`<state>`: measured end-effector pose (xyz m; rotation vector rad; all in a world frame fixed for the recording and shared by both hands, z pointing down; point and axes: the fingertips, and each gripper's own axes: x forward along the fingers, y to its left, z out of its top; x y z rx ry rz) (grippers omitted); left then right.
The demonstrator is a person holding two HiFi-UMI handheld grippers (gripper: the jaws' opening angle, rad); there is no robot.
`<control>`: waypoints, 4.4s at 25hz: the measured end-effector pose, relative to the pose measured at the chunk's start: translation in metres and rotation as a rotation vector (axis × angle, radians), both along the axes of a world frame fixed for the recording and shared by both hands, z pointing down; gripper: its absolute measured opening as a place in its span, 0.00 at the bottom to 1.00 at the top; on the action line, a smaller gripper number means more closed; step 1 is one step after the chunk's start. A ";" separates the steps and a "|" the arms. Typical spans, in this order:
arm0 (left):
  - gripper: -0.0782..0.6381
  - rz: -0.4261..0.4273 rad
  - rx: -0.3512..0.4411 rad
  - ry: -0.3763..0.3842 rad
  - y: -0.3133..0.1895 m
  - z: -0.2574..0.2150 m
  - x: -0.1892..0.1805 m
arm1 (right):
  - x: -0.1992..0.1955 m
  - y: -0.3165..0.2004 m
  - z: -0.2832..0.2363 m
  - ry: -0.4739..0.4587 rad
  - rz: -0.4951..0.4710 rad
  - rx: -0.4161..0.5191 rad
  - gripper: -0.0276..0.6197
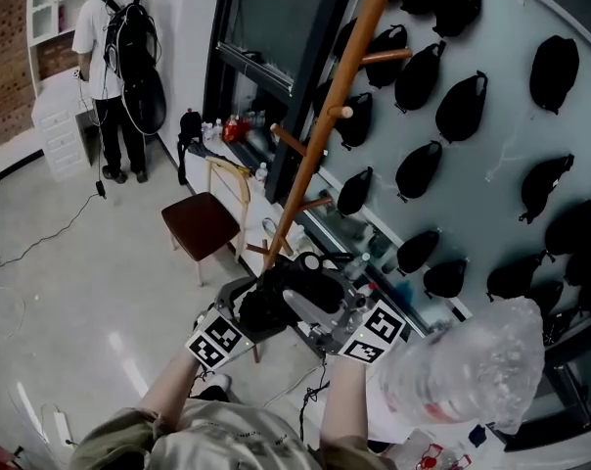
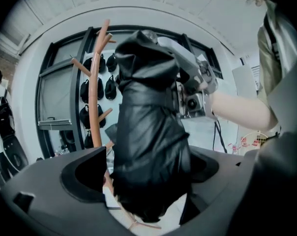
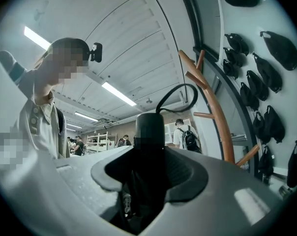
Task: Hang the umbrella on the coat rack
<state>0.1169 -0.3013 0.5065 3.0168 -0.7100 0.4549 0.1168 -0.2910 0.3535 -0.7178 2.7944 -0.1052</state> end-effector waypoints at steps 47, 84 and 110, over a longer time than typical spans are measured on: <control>0.47 -0.090 0.025 0.061 -0.062 -0.038 0.003 | -0.004 -0.068 -0.109 -0.054 0.008 0.155 0.34; 0.47 -0.063 0.070 0.049 -0.152 -0.077 0.004 | 0.002 -0.155 -0.152 -0.071 0.019 0.177 0.34; 0.49 -0.057 -0.051 0.016 -0.151 -0.012 0.015 | 0.024 -0.187 -0.084 -0.090 0.118 0.000 0.34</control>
